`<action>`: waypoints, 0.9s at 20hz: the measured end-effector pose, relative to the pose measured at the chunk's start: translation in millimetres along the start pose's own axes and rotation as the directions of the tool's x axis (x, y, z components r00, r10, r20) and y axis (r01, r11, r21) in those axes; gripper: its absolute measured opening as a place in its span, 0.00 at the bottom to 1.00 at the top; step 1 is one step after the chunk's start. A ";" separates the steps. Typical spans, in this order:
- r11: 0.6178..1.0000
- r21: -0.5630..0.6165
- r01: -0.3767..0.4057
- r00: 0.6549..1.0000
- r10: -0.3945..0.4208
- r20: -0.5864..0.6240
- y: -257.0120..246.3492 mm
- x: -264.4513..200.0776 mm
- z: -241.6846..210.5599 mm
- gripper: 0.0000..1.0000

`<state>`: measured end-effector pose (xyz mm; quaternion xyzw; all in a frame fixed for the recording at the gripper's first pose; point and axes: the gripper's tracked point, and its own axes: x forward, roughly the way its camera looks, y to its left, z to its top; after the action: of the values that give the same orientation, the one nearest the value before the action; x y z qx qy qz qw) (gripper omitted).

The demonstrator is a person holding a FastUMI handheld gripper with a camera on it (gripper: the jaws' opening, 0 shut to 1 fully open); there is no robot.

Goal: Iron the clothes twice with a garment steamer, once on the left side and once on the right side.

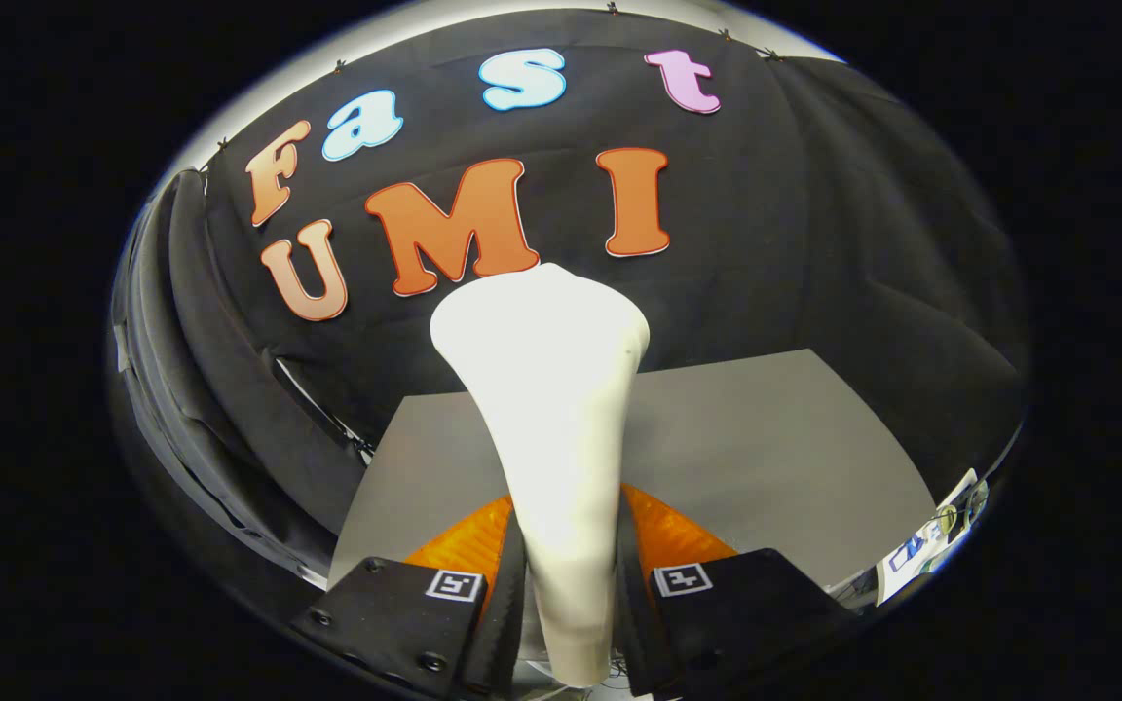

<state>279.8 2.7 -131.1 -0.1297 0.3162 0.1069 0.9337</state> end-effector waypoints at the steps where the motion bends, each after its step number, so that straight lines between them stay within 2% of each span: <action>1: 1.000 0.000 0.014 1.000 -0.014 0.009 0.6 -8.0 -0.7 0.50; 8: 0.992 0.021 0.128 0.990 -0.129 0.054 13.6 -62.2 -6.9 0.50; 11: 0.993 0.085 0.082 0.996 -0.085 0.032 41.6 -79.9 -24.9 0.50; 18: 0.990 0.113 0.088 0.996 -0.091 0.019 93.5 -105.8 -62.8 0.50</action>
<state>135.9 59.0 -130.2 -0.0902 0.3042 0.0484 0.9471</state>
